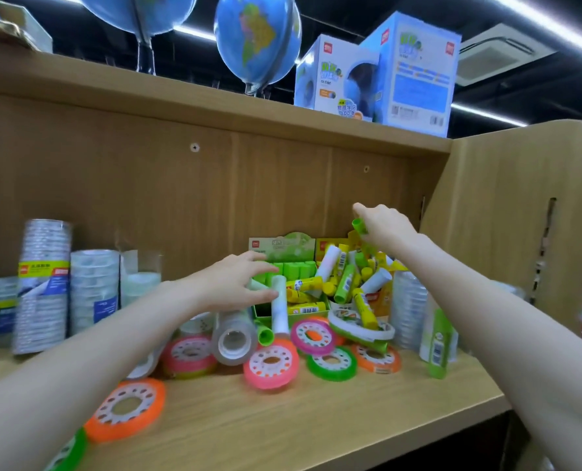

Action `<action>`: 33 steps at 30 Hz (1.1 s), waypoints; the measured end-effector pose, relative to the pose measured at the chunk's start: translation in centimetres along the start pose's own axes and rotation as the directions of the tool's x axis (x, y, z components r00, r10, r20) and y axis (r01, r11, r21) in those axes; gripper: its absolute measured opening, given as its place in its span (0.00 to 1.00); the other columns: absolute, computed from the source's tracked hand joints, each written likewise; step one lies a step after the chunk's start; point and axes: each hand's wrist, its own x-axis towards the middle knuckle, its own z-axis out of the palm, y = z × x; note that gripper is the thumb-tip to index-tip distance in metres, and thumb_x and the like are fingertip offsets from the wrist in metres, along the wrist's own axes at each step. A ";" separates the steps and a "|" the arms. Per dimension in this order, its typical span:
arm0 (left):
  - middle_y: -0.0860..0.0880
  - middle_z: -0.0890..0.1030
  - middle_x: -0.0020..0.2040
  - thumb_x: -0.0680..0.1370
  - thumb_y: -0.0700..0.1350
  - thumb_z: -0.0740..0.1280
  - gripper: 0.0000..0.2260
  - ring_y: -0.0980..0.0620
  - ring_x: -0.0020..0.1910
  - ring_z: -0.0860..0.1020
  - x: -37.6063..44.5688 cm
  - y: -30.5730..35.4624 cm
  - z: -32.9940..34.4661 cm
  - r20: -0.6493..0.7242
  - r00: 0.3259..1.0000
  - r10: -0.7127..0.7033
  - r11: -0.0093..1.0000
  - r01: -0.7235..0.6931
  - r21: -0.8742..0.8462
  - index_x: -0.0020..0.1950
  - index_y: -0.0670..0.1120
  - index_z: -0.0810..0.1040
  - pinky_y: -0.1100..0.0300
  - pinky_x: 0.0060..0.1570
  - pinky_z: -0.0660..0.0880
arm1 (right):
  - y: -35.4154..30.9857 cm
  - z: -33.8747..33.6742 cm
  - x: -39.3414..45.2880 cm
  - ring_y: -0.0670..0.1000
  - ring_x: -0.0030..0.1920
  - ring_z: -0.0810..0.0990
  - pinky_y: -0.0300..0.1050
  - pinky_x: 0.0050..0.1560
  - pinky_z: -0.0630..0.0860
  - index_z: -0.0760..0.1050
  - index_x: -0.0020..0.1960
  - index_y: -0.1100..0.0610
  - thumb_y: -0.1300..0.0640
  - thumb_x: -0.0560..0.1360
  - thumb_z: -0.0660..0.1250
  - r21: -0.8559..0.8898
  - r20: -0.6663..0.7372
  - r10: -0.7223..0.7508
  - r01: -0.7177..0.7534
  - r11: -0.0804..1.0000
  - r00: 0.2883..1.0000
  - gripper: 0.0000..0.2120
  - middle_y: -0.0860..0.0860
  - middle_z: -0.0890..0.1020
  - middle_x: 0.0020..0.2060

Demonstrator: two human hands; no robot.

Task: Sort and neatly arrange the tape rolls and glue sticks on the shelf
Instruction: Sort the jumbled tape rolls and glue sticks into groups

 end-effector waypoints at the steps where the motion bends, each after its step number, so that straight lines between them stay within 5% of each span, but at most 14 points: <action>1: 0.52 0.59 0.75 0.77 0.57 0.61 0.24 0.50 0.72 0.60 0.3 0.2 0.0 -0.012 1.000 0.012 1.000 -0.012 0.017 0.72 0.54 0.63 0.53 0.70 0.59 | 0.6 -0.1 0.2 0.64 0.49 0.77 0.48 0.39 0.68 0.64 0.63 0.58 0.61 0.75 0.61 0.063 -0.021 0.028 -0.027 0.998 0.999 0.17 0.62 0.76 0.51; 4: 0.52 0.61 0.73 0.78 0.55 0.61 0.23 0.51 0.71 0.61 0.9 0.9 0.0 -0.059 0.997 0.058 0.997 -0.055 0.047 0.72 0.53 0.64 0.57 0.69 0.60 | 2.9 -0.7 0.3 0.64 0.50 0.76 0.49 0.41 0.69 0.66 0.62 0.57 0.60 0.75 0.60 0.174 -0.051 0.157 -0.146 0.974 0.986 0.15 0.63 0.75 0.52; 9: 0.52 0.61 0.73 0.78 0.55 0.60 0.23 0.50 0.71 0.62 2.7 2.5 0.7 -0.067 0.997 0.050 0.993 -0.042 0.107 0.72 0.53 0.63 0.51 0.67 0.62 | 4.6 0.6 -0.3 0.63 0.53 0.76 0.48 0.42 0.69 0.66 0.61 0.59 0.64 0.76 0.58 -0.009 0.098 0.175 -0.175 0.984 0.980 0.14 0.62 0.75 0.54; 12: 0.52 0.60 0.74 0.78 0.56 0.59 0.22 0.49 0.71 0.62 3.6 3.3 1.1 -0.067 0.998 0.019 0.987 -0.008 0.160 0.72 0.54 0.63 0.49 0.66 0.62 | 5.0 1.6 0.3 0.60 0.56 0.76 0.46 0.45 0.72 0.63 0.68 0.58 0.59 0.73 0.67 0.135 0.324 0.145 -0.197 0.971 0.935 0.25 0.59 0.74 0.60; 14: 0.52 0.60 0.74 0.79 0.56 0.59 0.22 0.49 0.71 0.62 3.8 3.4 1.2 -0.076 0.997 0.007 0.986 0.005 0.165 0.72 0.54 0.63 0.49 0.66 0.62 | 5.5 1.5 0.5 0.57 0.54 0.77 0.43 0.45 0.72 0.62 0.70 0.57 0.59 0.73 0.68 0.281 0.345 0.125 -0.229 0.932 0.930 0.28 0.57 0.73 0.63; 20: 0.52 0.62 0.73 0.79 0.54 0.59 0.20 0.49 0.70 0.62 3.8 3.9 1.5 -0.104 0.994 0.014 0.989 0.001 0.149 0.71 0.53 0.63 0.50 0.65 0.61 | 8.3 3.4 -0.5 0.54 0.40 0.80 0.45 0.43 0.79 0.78 0.56 0.60 0.65 0.71 0.67 0.309 0.410 0.179 -0.320 0.895 0.895 0.13 0.58 0.81 0.48; 28: 0.52 0.63 0.72 0.79 0.54 0.58 0.20 0.50 0.69 0.63 3.2 4.4 1.6 -0.128 0.991 0.025 0.992 -0.009 0.128 0.71 0.53 0.64 0.49 0.66 0.61 | 9.1 3.0 -2.1 0.51 0.40 0.77 0.38 0.35 0.74 0.79 0.47 0.53 0.62 0.71 0.67 0.289 0.434 0.146 -0.291 0.912 0.889 0.07 0.55 0.81 0.47; 33: 0.52 0.63 0.72 0.80 0.53 0.58 0.19 0.50 0.69 0.63 2.4 4.9 1.5 -0.134 0.991 0.026 0.994 -0.011 0.110 0.71 0.53 0.65 0.48 0.66 0.61 | 9.7 1.9 -3.4 0.51 0.39 0.79 0.37 0.35 0.79 0.78 0.46 0.58 0.66 0.73 0.64 0.410 0.425 0.147 -0.335 0.848 0.893 0.07 0.58 0.80 0.46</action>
